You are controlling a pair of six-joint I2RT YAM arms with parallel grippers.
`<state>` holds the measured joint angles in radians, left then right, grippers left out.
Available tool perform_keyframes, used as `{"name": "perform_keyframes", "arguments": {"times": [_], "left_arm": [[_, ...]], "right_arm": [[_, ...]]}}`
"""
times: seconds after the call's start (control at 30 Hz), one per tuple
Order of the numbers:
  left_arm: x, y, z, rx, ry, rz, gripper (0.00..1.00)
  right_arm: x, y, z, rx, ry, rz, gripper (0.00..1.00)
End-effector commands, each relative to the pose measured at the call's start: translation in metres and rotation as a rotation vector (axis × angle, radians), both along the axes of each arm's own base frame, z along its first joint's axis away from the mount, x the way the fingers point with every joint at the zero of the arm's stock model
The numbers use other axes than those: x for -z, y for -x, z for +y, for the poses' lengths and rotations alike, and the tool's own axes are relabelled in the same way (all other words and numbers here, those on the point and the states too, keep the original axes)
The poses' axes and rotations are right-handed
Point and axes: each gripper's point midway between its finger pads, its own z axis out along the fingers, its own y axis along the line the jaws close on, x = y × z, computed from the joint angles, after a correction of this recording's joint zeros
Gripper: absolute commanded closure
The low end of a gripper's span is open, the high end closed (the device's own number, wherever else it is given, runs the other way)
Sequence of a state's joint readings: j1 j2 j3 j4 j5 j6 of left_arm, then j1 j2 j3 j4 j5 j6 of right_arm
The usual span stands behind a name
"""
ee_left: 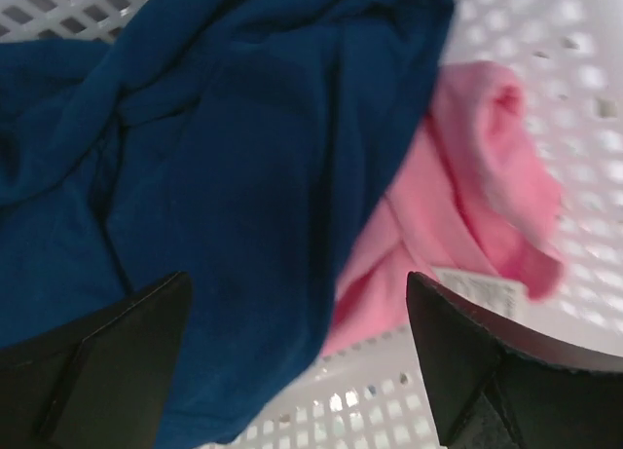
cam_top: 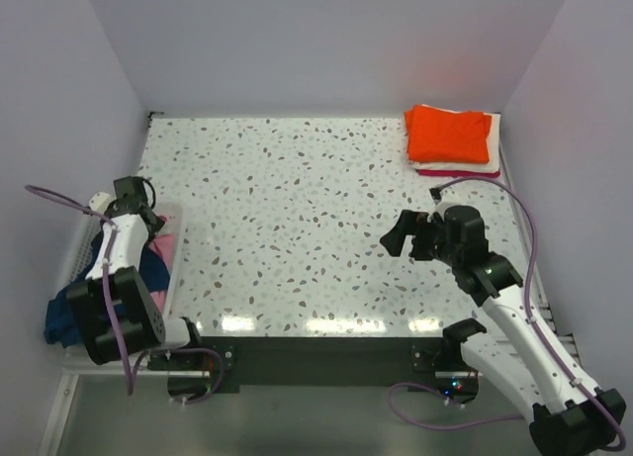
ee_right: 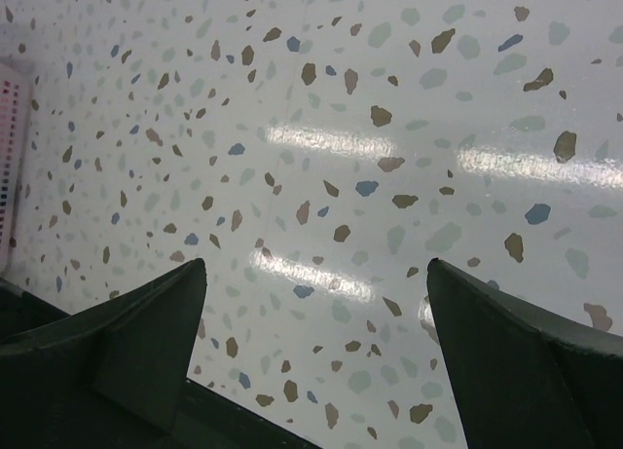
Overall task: Fold and stack the t-shirts
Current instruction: Grab the tshirt from the pile
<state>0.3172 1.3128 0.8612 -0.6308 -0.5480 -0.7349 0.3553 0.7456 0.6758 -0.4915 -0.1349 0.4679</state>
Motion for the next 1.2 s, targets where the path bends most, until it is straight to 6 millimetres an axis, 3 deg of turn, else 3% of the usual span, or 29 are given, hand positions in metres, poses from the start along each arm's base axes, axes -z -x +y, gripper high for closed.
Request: {"name": "perform_keyframes", "arguments": {"times": [0.0,0.1,0.23,0.33,0.37,0.43,0.47,0.57,0.77,0.97,1.1,1.17], "left_arm": [[0.019,0.007,0.027,-0.139,0.035,-0.026,0.05],[0.033,0.012,0.039,-0.189,0.070,0.002,0.11],[0.037,0.011,0.044,-0.199,0.069,0.032,0.21],[0.026,0.007,0.044,-0.188,0.065,0.015,0.41],[0.023,0.008,0.044,-0.185,0.063,0.011,0.52],[0.007,0.006,0.044,-0.178,0.048,-0.039,0.64],[0.002,0.007,0.043,-0.171,0.045,-0.047,0.80],[-0.020,0.005,0.040,-0.154,0.032,-0.111,1.00],[-0.064,0.004,0.032,-0.105,0.010,-0.238,1.00],[-0.125,-0.003,0.024,-0.012,-0.050,-0.416,1.00],[-0.175,-0.010,0.016,0.066,-0.091,-0.532,1.00],[-0.189,-0.017,0.007,0.112,-0.082,-0.567,1.00]], "right_arm": [[-0.005,0.000,0.009,-0.045,-0.034,-0.029,0.01],[-0.005,0.000,0.010,-0.053,-0.036,-0.024,0.01],[-0.004,0.001,0.011,-0.057,-0.037,-0.020,0.01],[-0.005,0.002,0.011,-0.057,-0.039,-0.026,0.01],[-0.005,0.002,0.011,-0.057,-0.040,-0.027,0.01],[-0.006,0.002,0.011,-0.057,-0.041,-0.030,0.01],[-0.006,0.001,0.011,-0.059,-0.040,-0.030,0.01],[-0.006,0.003,0.012,-0.067,-0.045,-0.029,0.01],[-0.007,0.004,0.014,-0.080,-0.052,-0.031,0.01],[-0.006,0.003,0.016,-0.090,-0.056,-0.029,0.01],[-0.005,0.002,0.017,-0.093,-0.052,-0.024,0.01],[-0.005,0.001,0.017,-0.095,-0.050,-0.022,0.01]]}}
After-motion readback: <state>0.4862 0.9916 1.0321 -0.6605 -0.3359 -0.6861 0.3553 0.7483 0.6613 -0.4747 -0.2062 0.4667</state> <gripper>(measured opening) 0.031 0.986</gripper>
